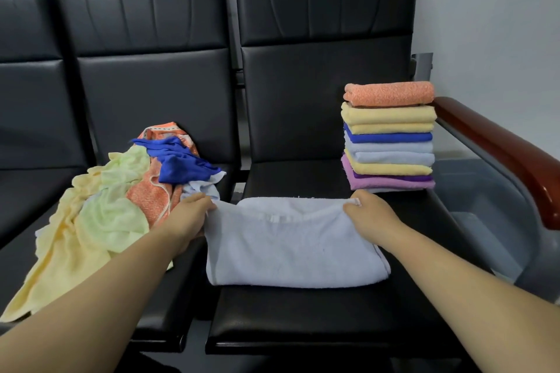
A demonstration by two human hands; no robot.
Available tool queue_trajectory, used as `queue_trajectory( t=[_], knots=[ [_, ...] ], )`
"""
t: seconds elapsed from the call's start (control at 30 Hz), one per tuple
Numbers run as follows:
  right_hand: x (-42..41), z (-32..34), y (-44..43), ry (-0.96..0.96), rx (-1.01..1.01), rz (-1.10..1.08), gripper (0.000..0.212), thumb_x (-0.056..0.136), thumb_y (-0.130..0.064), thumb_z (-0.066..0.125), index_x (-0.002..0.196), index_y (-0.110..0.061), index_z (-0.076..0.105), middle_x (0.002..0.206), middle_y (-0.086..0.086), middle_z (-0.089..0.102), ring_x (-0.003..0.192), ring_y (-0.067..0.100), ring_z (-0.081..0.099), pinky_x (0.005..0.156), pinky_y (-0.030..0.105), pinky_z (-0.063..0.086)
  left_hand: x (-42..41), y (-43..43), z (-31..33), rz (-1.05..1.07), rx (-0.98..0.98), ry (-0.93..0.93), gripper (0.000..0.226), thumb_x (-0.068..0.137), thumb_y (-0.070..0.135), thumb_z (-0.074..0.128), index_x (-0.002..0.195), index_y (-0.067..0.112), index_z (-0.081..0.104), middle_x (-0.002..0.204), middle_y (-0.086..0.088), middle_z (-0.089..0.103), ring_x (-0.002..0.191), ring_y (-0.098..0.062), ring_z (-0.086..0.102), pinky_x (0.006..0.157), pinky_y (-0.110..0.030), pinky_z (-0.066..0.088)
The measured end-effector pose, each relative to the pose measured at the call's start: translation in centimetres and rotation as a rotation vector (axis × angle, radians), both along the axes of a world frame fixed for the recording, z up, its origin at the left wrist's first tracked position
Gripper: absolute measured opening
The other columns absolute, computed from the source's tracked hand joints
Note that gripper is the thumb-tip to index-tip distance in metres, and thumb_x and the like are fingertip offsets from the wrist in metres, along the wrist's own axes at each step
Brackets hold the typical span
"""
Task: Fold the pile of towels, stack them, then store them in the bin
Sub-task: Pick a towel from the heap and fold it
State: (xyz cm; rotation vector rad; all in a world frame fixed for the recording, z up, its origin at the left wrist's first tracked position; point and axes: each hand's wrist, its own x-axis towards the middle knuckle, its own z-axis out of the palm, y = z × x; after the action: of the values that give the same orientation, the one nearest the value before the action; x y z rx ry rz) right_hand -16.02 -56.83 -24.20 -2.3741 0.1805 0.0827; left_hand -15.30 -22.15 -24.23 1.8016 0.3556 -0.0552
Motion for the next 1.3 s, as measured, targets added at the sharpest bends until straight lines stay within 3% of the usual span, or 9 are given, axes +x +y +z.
queue_trajectory(
  t=[0.1,0.2,0.3,0.47,0.6,0.73,0.87,1.07,1.3],
  knots=[
    [1.1,-1.3,-0.2,0.029,-0.012,-0.005,0.017,0.106,-0.021,0.047,0.098,-0.009,0.056,0.089,0.007,0.055,0.074,0.016,0.048,0.061,0.029,0.038,0.8,-0.8,-0.3,0.052,0.039,-0.012,0.010,0.084,0.022,0.051,0.076,0.017,0.055,0.075,-0.007,0.046,0.073,-0.022,0.045,0.068,-0.033,0.038],
    [1.4,-2.3,-0.9,0.095,-0.147,0.027,0.018,0.105,-0.023,0.046,0.091,-0.013,0.052,0.088,0.001,0.054,0.073,0.014,0.049,0.062,0.030,0.038,1.2,-1.9,-1.2,0.002,0.086,0.064,0.017,0.074,0.032,0.051,0.081,0.020,0.061,0.089,-0.012,0.053,0.085,-0.027,0.050,0.076,-0.041,0.042],
    [1.5,-2.0,-3.0,0.123,-0.249,-0.021,0.013,0.106,-0.025,0.044,0.097,-0.018,0.051,0.095,0.003,0.058,0.080,0.015,0.056,0.064,0.032,0.042,2.0,-3.2,-1.6,-0.103,0.236,0.094,0.014,0.092,0.021,0.050,0.088,0.010,0.058,0.087,-0.013,0.052,0.082,-0.027,0.049,0.073,-0.041,0.042],
    [2.0,-1.9,-5.3,0.122,-0.220,-0.077,0.018,0.104,-0.021,0.046,0.095,-0.008,0.053,0.092,0.010,0.057,0.080,0.025,0.052,0.070,0.036,0.041,3.3,-3.7,-1.5,-0.183,0.485,0.057,0.018,0.093,0.023,0.052,0.089,0.010,0.064,0.088,-0.010,0.061,0.087,-0.030,0.059,0.082,-0.048,0.054],
    [2.4,-1.7,-4.8,0.067,-0.147,-0.125,0.027,0.103,-0.020,0.050,0.077,-0.013,0.046,0.080,0.006,0.050,0.068,0.018,0.043,0.059,0.032,0.034,4.3,-4.1,-1.1,-0.083,0.524,0.012,0.022,0.093,0.022,0.050,0.085,0.006,0.061,0.085,-0.011,0.058,0.080,-0.025,0.054,0.075,-0.042,0.048],
    [3.6,-1.5,-4.0,-0.041,-0.132,-0.131,0.034,0.102,-0.016,0.052,0.069,-0.013,0.043,0.071,0.006,0.048,0.062,0.017,0.040,0.055,0.031,0.031,5.2,-4.5,-1.4,-0.015,0.527,-0.013,0.024,0.096,0.015,0.042,0.073,0.008,0.046,0.077,-0.009,0.046,0.073,-0.023,0.041,0.064,-0.037,0.031],
    [4.6,-2.0,-3.5,-0.088,-0.088,-0.120,0.024,0.102,-0.018,0.051,0.078,-0.018,0.050,0.075,0.000,0.051,0.062,0.010,0.042,0.056,0.022,0.034,6.3,-4.4,-2.6,-0.022,0.535,0.009,0.023,0.098,0.016,0.037,0.081,0.006,0.049,0.083,-0.009,0.049,0.076,-0.022,0.042,0.064,-0.035,0.033],
    [5.6,-4.4,-3.6,-0.053,-0.088,-0.171,0.018,0.105,-0.023,0.049,0.088,-0.016,0.050,0.087,0.005,0.058,0.070,0.016,0.052,0.056,0.030,0.037,7.8,-3.9,-4.7,-0.029,0.583,-0.030,0.017,0.104,0.024,0.042,0.107,0.012,0.052,0.088,0.002,0.053,0.077,-0.009,0.046,0.065,-0.029,0.034],
    [6.3,-5.4,-3.9,-0.104,-0.148,-0.201,0.019,0.107,-0.036,0.050,0.098,-0.019,0.052,0.088,0.001,0.060,0.075,0.016,0.058,0.057,0.030,0.041,8.5,-3.4,-6.0,-0.038,0.689,-0.122,0.016,0.104,0.029,0.047,0.102,0.013,0.052,0.084,-0.005,0.059,0.075,-0.015,0.053,0.062,-0.031,0.036]
  ],
)
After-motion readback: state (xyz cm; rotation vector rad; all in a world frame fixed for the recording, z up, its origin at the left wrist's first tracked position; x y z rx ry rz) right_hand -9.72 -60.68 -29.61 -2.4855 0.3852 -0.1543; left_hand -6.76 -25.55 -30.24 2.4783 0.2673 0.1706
